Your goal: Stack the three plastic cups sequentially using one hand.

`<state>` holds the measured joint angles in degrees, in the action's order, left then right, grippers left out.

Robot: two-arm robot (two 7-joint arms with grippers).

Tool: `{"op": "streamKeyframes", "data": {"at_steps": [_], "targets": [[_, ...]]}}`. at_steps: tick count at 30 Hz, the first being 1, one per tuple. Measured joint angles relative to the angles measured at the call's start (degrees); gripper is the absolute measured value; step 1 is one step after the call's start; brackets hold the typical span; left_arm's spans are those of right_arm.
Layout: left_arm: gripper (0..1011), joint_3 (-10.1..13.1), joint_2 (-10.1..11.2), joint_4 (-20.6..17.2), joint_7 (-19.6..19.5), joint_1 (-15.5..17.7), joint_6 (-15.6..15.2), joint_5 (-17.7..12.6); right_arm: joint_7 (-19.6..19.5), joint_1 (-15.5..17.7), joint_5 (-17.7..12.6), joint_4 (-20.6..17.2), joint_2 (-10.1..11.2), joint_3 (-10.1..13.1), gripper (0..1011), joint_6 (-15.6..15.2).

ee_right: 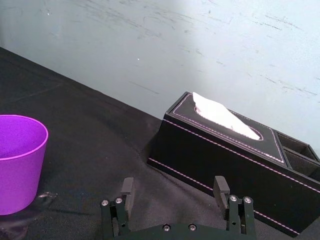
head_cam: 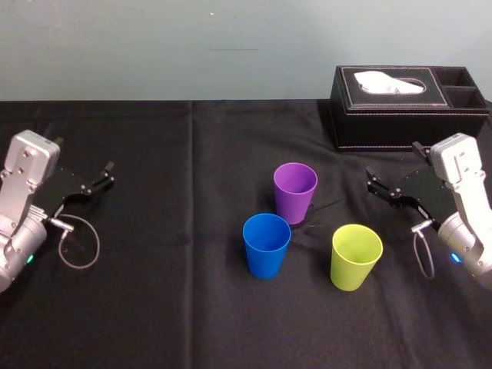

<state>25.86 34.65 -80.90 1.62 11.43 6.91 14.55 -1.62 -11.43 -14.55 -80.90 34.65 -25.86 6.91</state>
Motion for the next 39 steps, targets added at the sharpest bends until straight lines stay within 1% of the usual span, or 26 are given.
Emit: {"op": "streamKeyframes", "data": {"at_steps": [39], "targets": [[1011,0.0,0.0,0.0,0.0,0.0,0.0,0.0,0.0,0.0,0.0,0.0,0.0,0.0,1000,0.0]]}}
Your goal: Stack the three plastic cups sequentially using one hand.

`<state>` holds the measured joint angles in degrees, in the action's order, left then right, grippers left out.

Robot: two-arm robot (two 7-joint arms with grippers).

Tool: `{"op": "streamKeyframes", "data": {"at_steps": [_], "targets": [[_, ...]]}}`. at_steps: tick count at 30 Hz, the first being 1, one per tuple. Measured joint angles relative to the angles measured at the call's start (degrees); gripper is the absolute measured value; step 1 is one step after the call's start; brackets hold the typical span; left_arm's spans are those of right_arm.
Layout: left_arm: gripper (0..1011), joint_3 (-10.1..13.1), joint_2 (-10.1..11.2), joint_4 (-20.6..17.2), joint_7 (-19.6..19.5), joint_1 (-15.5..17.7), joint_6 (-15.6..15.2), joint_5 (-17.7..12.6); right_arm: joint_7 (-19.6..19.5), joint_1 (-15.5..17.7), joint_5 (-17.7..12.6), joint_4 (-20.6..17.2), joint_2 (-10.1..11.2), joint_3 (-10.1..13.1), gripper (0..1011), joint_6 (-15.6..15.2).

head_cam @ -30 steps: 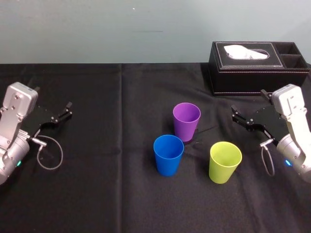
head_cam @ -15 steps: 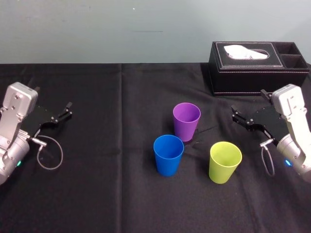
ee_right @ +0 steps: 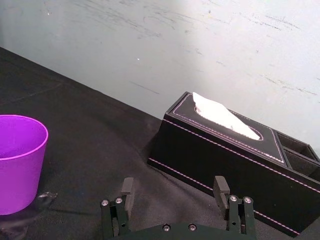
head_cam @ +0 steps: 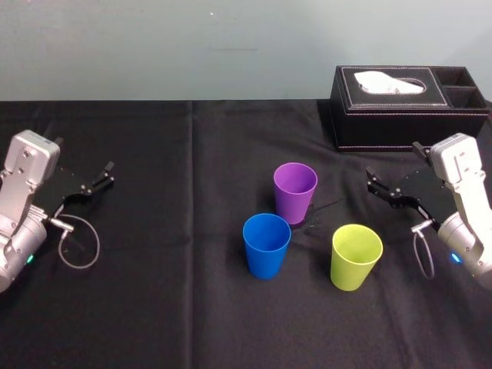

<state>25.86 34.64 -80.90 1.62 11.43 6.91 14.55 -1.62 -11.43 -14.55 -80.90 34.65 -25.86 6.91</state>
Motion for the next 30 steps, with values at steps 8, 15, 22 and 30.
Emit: {"op": "streamKeyframes", "data": {"at_steps": [8,15,22,30], "targets": [[1011,0.0,0.0,0.0,0.0,0.0,0.0,0.0,0.29,0.03,0.07,0.0,-0.19,0.26,1000,0.19],[1011,0.0,0.0,0.0,0.0,0.0,0.0,0.0,4.09,2.71,-2.66,-1.99,0.94,2.76,1000,2.46],[1011,0.0,0.0,0.0,0.0,0.0,0.0,0.0,9.69,8.74,-9.02,-6.51,4.4,6.99,1000,5.74],[1011,0.0,0.0,0.0,0.0,0.0,0.0,0.0,18.78,17.92,-17.34,-12.41,10.12,12.39,1000,10.26]]}}
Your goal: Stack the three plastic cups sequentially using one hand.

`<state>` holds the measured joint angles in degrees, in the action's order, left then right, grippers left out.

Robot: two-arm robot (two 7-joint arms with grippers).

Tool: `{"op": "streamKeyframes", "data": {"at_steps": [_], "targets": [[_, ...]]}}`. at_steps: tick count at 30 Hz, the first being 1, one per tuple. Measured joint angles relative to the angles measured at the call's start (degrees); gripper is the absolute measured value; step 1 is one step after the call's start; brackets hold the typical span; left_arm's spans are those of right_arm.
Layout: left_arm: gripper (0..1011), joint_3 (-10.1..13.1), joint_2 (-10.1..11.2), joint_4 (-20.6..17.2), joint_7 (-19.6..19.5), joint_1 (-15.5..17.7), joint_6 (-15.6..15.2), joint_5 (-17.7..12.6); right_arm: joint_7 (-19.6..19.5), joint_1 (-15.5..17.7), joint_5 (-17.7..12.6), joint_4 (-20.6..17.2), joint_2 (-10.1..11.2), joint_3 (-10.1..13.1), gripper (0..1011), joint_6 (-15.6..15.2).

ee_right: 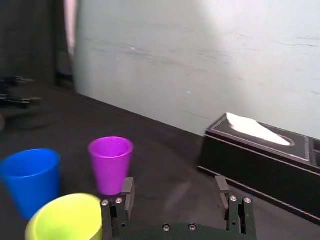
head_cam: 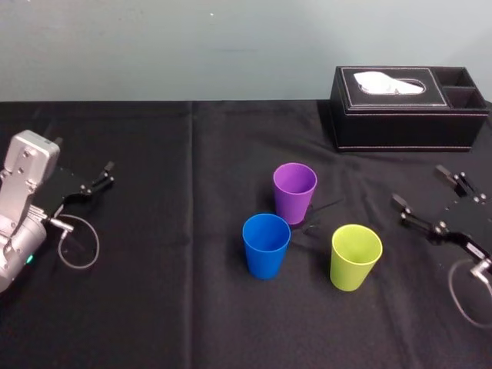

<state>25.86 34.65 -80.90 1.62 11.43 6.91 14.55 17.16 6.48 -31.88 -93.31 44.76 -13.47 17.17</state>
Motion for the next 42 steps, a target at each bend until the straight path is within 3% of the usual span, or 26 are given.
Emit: {"op": "streamKeyframes", "data": {"at_steps": [9,17,25,29,42], "targets": [[1011,0.0,0.0,0.0,0.0,0.0,0.0,0.0,9.95,8.99,-6.19,-3.69,5.28,4.45,1000,4.62],[1011,0.0,0.0,0.0,0.0,0.0,0.0,0.0,14.99,12.77,-6.84,-4.44,6.68,5.12,1000,6.16],[1011,0.0,0.0,0.0,0.0,0.0,0.0,0.0,15.36,11.83,-3.63,-3.01,4.53,2.99,1000,4.53],[1011,0.0,0.0,0.0,0.0,0.0,0.0,0.0,15.78,9.91,-1.9,-1.2,2.43,1.43,1000,2.98],[1011,0.0,0.0,0.0,0.0,0.0,0.0,0.0,17.19,6.41,0.04,1.79,-1.13,-0.01,1000,0.26]]}}
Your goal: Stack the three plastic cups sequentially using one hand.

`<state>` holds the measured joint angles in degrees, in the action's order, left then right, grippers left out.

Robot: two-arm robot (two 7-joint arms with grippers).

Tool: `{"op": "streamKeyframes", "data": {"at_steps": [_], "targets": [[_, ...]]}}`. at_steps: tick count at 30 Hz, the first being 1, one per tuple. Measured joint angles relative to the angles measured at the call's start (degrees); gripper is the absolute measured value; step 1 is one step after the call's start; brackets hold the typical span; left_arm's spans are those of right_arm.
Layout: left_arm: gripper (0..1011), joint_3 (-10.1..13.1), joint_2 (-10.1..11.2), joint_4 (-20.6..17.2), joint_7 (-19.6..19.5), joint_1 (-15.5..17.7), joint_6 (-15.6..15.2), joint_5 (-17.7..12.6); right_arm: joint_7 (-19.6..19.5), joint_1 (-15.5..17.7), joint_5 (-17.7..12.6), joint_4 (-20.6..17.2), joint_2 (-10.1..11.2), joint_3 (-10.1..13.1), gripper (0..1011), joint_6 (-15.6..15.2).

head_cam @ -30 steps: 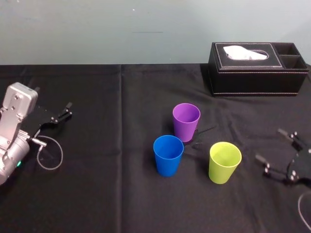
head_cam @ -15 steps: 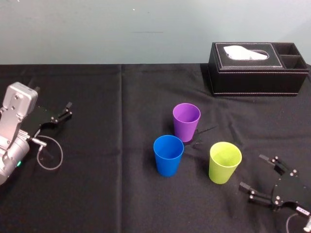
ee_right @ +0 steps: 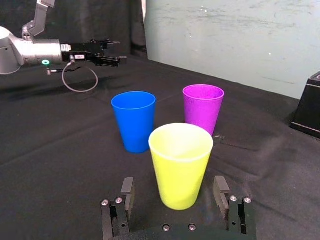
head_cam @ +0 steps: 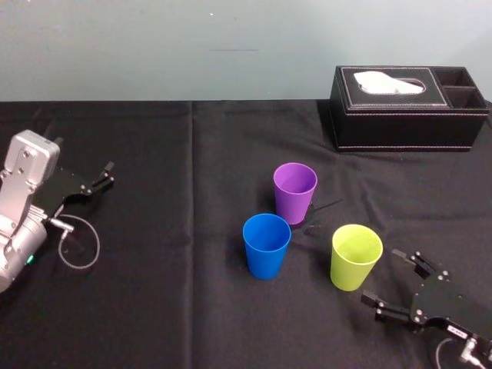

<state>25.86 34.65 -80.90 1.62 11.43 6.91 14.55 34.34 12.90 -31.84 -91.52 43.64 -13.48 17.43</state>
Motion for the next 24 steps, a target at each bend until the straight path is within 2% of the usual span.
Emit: {"op": "streamKeyframes", "data": {"at_steps": [18,24], "targets": [[1011,0.0,0.0,0.0,0.0,0.0,0.0,0.0,1.43,-4.22,2.52,1.82,-3.81,0.11,1000,-2.91],[1011,0.0,0.0,0.0,0.0,0.0,0.0,0.0,2.3,-6.65,3.56,2.92,-5.01,-0.76,1000,-4.15]]}}
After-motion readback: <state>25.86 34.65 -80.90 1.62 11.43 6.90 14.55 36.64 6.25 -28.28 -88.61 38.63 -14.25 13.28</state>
